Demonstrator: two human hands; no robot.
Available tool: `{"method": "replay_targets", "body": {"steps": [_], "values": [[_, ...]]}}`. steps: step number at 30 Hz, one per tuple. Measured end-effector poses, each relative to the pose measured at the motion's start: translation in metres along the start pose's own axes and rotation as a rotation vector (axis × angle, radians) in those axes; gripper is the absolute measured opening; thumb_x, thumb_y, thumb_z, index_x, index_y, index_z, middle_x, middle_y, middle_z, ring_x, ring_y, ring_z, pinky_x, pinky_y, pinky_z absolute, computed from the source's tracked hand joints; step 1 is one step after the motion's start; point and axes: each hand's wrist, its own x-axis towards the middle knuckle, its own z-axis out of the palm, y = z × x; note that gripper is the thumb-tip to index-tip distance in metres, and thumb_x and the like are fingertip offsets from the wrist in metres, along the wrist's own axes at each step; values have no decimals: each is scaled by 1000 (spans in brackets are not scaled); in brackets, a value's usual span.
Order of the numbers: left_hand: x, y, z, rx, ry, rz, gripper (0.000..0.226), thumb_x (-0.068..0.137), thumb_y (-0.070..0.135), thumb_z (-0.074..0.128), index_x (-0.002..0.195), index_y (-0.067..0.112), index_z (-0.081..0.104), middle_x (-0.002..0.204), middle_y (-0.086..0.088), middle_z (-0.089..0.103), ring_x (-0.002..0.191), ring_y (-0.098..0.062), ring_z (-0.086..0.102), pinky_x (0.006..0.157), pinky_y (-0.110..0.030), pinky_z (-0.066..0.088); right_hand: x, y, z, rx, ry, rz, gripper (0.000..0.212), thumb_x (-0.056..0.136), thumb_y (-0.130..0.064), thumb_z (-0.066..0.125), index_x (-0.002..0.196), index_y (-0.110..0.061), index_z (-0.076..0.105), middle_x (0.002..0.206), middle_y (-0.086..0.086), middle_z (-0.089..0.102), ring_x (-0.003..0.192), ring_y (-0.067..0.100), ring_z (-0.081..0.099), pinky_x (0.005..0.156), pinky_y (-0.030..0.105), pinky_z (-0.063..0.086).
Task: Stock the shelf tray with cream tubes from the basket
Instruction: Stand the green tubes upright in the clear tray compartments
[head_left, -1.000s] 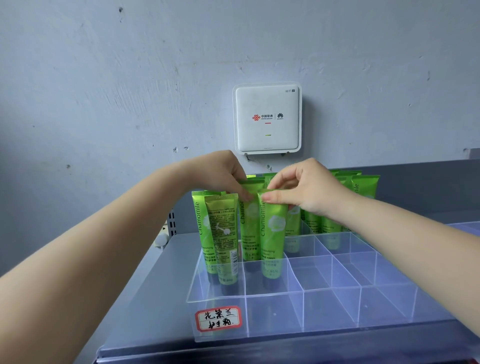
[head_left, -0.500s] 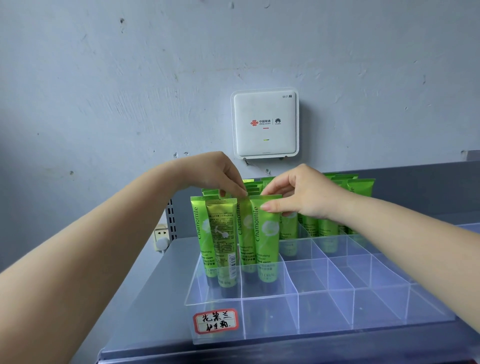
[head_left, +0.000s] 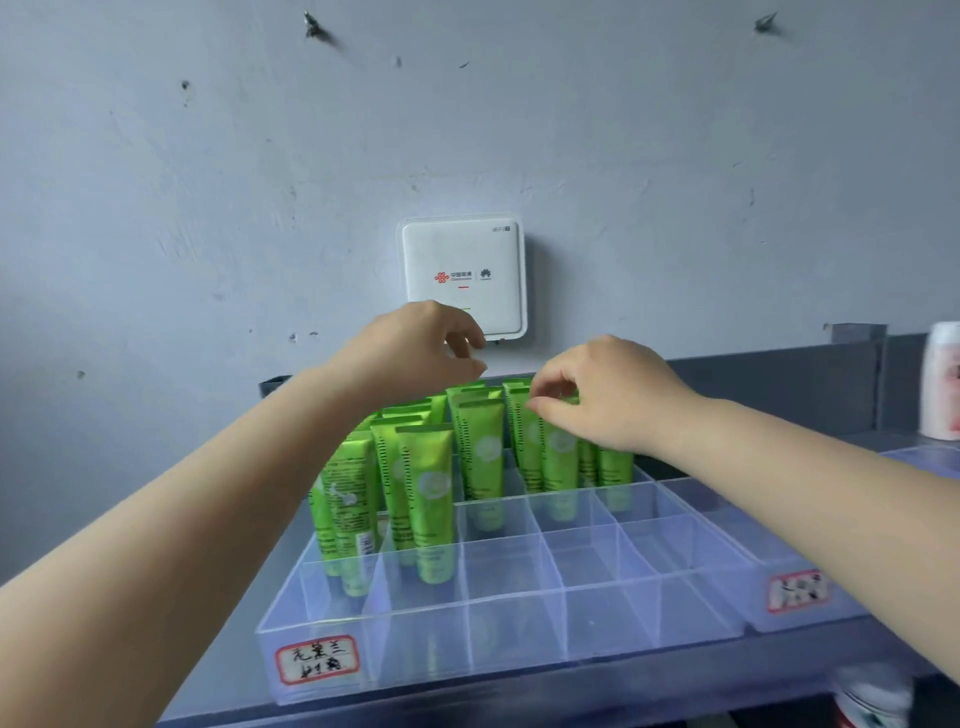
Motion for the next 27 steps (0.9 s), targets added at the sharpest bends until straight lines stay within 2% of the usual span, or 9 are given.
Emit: {"method": "replay_targets", "body": {"steps": [3, 5, 7, 13, 18, 27], "values": [[7, 40, 23, 156, 36, 78, 37, 87, 38, 57, 122, 27, 55, 108, 11, 61, 96, -16, 55, 87, -29, 37, -21, 31, -14, -183, -24, 4, 32, 92, -45, 48, 115, -29, 62, 117, -7, 64, 110, 20, 56, 81, 28, 42], [12, 70, 41, 243, 49, 152, 44, 88, 43, 53, 129, 27, 48, 122, 8, 58, 114, -18, 51, 94, -31, 33, -38, 54, -23, -272, -56, 22, 36, 92, -45, 46, 121, -27, 58, 122, -4, 62, 114, 23, 54, 82, 31, 44], [17, 97, 59, 304, 47, 203, 47, 90, 46, 49, 133, 26, 44, 127, 5, 56, 120, -19, 47, 96, -31, 32, -55, 75, -32, -331, -81, 57, 38, 92, -44, 46, 122, -23, 57, 121, -1, 61, 113, 24, 54, 82, 34, 46], [33, 193, 113, 329, 19, 286, 51, 91, 48, 45, 134, 21, 41, 129, 1, 55, 120, -22, 46, 95, -33, 33, -128, 142, -62, -485, -181, 195, 42, 92, -45, 43, 124, -19, 52, 117, 0, 58, 112, 23, 50, 89, 36, 42], [42, 275, 147, 275, 2, 357, 50, 91, 46, 47, 133, 20, 42, 131, 1, 52, 123, -22, 44, 101, -34, 29, -195, 191, -97, -556, -251, 320, 43, 93, -44, 42, 126, -17, 48, 122, 1, 54, 116, 23, 47, 93, 36, 38], [39, 418, 189, 144, -16, 548, 49, 90, 46, 44, 131, 20, 42, 122, 4, 56, 113, -22, 49, 95, -34, 31, -318, 258, -174, -675, -307, 548, 51, 92, -47, 44, 135, -18, 41, 132, 1, 48, 123, 22, 42, 100, 39, 34]]}}
